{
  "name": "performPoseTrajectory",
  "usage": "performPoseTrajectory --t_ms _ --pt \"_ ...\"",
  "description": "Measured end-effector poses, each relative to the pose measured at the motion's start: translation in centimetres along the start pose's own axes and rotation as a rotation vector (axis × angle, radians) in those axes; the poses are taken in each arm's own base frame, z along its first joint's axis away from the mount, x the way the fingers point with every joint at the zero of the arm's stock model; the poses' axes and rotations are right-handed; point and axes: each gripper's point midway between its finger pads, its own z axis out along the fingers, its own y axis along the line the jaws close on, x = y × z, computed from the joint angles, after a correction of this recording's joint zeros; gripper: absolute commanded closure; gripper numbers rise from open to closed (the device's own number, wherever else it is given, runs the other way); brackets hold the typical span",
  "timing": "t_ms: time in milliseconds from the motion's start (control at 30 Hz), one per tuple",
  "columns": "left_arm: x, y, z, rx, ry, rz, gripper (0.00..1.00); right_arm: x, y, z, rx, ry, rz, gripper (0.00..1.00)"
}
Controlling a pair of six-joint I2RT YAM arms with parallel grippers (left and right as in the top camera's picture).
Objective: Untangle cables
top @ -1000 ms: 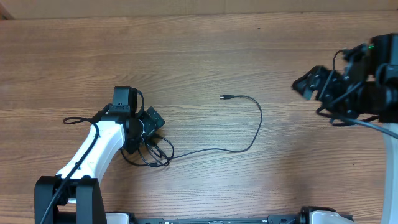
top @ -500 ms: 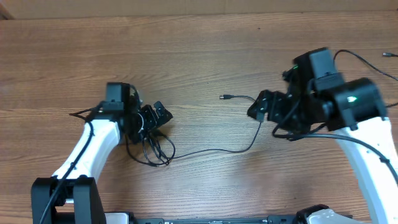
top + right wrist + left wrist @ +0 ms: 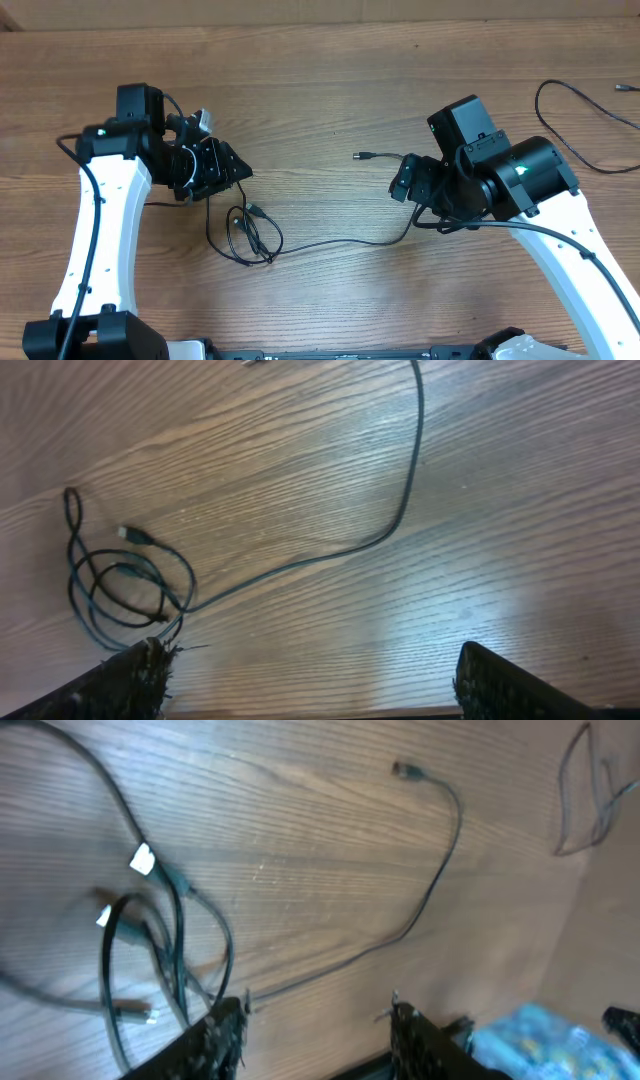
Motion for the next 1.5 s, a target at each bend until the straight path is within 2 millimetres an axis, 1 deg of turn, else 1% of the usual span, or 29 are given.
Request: performPoseTrajectory --t_ms 33,67,200,267,367,467,500,533,600,667,733,800,900,967,1033,1133,1200,1267,1500 --pt "0.6 0.3 -0.4 -0.037 0.02 -0.009 0.06 0.1 -0.2 0.2 0.009 0.003 0.004 0.1" --pt "1.2 0.8 -0.6 -0.072 0.041 -0.03 0.04 0.1 -0.3 0.3 0.014 0.005 0.006 0.1" --pt "4.5 3.3 -1.8 -0.241 0.151 -0.124 0.04 0.1 -0.5 0.5 0.022 0.004 0.009 0.1" --pt "5.8 4.3 -2.5 -0.303 0.194 -0.157 0.04 -0.1 -0.4 0.5 0.017 -0.007 0.009 0.1" --pt "6.9 5.2 -3.5 -0.369 0.214 -0.174 0.05 -0.3 -0.3 0.5 0.017 -0.014 0.009 0.1" --pt "7.5 5.0 -4.8 -0.39 0.168 -0.158 0.06 -0.2 -0.5 0.5 0.022 -0.013 0.012 0.1" --pt "7.7 4.8 -5.5 -0.39 0.127 -0.15 0.09 -0.2 -0.5 0.5 0.023 -0.011 0.012 0.1" --pt "7.8 4.4 -6.1 -0.384 0.073 -0.147 0.15 -0.1 -0.5 0.5 0.025 -0.01 0.012 0.1" --pt "8.1 3.5 -7.7 -0.36 -0.063 -0.149 0.34 -0.2 -0.5 0.5 0.024 -0.012 0.012 0.07" --pt "8.7 2.9 -9.0 -0.328 -0.194 -0.157 0.39 -0.6 -0.1 0.5 0.009 -0.026 0.01 0.06" --pt "9.7 2.9 -9.4 -0.3 -0.278 -0.174 0.43 -1.0 0.3 0.5 -0.01 -0.045 0.008 0.04" --pt "10.9 3.8 -8.5 -0.291 -0.301 -0.224 0.47 -1.3 0.6 0.5 -0.022 -0.058 0.006 0.04" --pt "11.9 5.9 -5.6 -0.304 -0.259 -0.323 0.55 -1.3 0.7 0.5 -0.023 -0.058 0.006 0.03" --pt "11.7 7.1 -3.0 -0.294 -0.222 -0.375 0.55 -1.2 0.6 0.5 -0.019 -0.054 0.007 0.03" --pt "11.3 7.6 -0.9 -0.27 -0.197 -0.398 0.56 -1.0 0.4 0.5 -0.011 -0.046 0.007 0.03" --pt "11.1 8.2 1.5 -0.245 -0.157 -0.412 0.56 -0.7 0.0 0.5 0.004 -0.03 0.009 0.03" --pt "11.1 8.5 2.8 -0.241 -0.125 -0.428 0.6 -0.5 -0.2 0.5 0.013 -0.023 0.011 0.03" --pt "10.9 8.8 3.5 -0.243 -0.11 -0.447 0.64 -0.4 -0.2 0.6 0.014 -0.022 0.011 0.03" --pt "10.6 10.5 5.5 -0.321 -0.048 -0.535 0.64 -0.4 -0.3 0.5 0.017 -0.019 0.011 0.03"
